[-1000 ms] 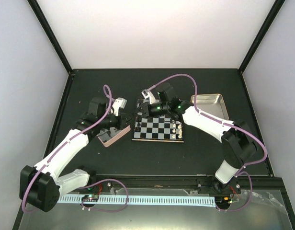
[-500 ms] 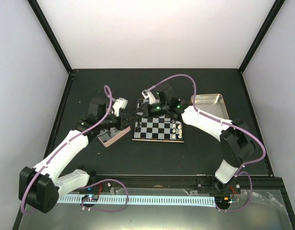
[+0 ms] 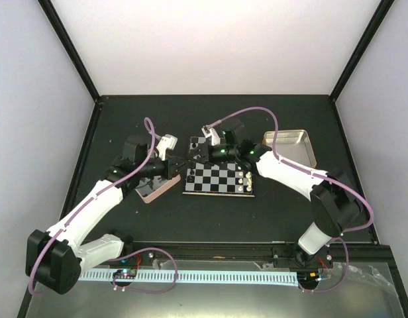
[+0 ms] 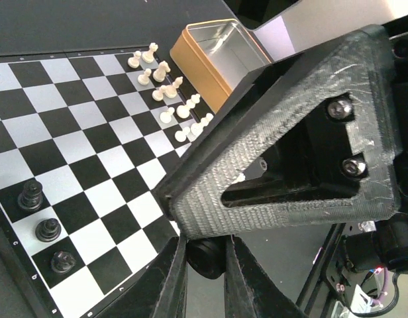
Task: Set up the chess pieces on the board
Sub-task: Place the chess piece on the chessboard.
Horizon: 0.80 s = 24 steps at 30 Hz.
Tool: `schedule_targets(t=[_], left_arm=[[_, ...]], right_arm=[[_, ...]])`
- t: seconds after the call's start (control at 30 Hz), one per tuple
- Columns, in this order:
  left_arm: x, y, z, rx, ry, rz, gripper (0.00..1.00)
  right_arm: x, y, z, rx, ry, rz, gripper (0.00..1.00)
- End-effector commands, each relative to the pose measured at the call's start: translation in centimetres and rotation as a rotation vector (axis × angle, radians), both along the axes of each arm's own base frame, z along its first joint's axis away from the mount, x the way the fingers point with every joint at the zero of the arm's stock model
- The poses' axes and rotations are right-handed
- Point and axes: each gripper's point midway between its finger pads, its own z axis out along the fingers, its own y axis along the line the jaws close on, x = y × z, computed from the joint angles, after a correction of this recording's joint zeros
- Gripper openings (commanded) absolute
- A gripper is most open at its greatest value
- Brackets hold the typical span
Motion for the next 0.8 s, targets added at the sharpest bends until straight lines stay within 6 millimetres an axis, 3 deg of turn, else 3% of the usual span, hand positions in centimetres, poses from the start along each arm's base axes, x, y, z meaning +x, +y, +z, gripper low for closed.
schedule_targets(t=[0.0,0.33,0.6,0.77], left_arm=[[0.6,-0.5,1.4,-0.050,-0.048,-0.002,0.12],[0.8,-0.9,1.8,-0.126,-0.018,0.023,0.11],[0.7,-1.4,2.5,-0.190,-0.016,0.013,0.11],[0.4,-1.4,2.8,-0.200,-0.018,0.006,0.11]], right_arm=[[-0.3,-0.6,1.9,0.071,0.013,-0.032,0.18],[-0.6,-2.2,3.1,0.198,0.115,-0.105,0.32],[-1.2,-1.8,4.1,0.321,0.208,-0.082,0.30],[-1.2,-1.5,4.2,0.355,0.234,-0.070,0.22]])
